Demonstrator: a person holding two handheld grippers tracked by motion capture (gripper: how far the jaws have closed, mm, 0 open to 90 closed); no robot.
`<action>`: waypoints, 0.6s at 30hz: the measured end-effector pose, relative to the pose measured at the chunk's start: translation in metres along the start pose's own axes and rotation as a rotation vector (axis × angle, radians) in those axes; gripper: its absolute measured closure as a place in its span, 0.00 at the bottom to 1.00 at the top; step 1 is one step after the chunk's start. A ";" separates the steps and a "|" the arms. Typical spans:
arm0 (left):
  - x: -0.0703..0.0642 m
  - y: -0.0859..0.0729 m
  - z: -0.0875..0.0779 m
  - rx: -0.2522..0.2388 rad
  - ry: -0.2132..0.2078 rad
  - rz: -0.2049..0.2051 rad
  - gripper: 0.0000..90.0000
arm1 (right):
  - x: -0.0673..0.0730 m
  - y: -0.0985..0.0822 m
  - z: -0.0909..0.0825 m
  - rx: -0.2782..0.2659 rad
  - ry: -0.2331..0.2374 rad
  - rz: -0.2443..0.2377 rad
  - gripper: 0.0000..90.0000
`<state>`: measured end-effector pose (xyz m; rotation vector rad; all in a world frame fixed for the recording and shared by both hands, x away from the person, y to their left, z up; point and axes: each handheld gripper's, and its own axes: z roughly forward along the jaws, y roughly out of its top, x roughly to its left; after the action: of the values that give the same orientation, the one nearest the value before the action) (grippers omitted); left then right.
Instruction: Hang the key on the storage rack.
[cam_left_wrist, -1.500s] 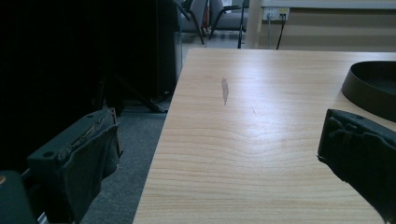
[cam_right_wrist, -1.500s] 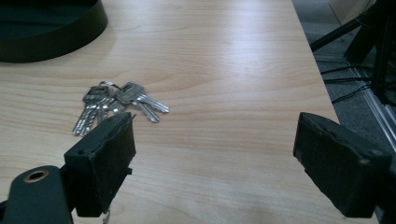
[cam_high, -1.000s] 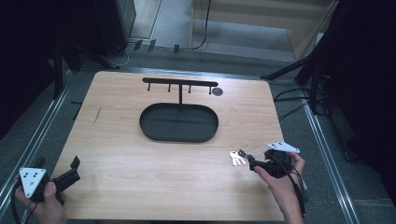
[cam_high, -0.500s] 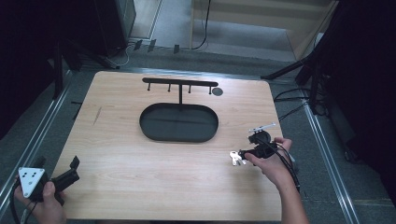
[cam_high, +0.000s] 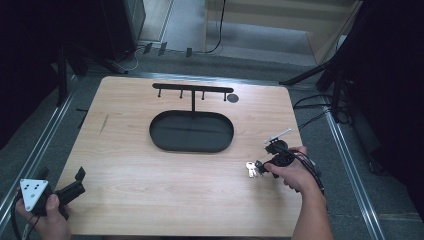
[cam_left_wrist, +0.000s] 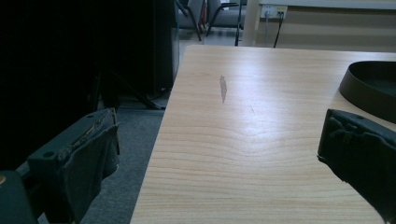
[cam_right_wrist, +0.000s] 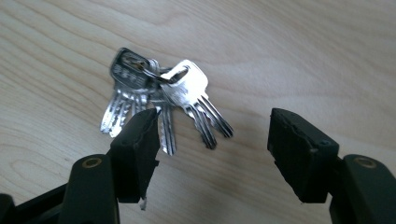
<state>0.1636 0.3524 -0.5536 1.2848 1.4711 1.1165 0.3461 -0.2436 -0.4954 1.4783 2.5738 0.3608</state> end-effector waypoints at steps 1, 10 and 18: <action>0.000 0.000 0.000 0.001 0.000 0.002 0.00 | 0.001 0.001 0.000 -0.008 -0.003 -0.002 0.38; 0.000 0.000 0.000 0.001 -0.003 -0.001 0.00 | 0.014 0.006 0.016 0.034 -0.027 -0.066 0.43; 0.000 0.000 0.000 0.003 -0.002 0.000 0.00 | 0.006 0.002 0.013 0.014 0.002 -0.035 0.71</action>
<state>0.1637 0.3527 -0.5535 1.2876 1.4722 1.1128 0.3480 -0.2355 -0.5077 1.4360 2.6055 0.3403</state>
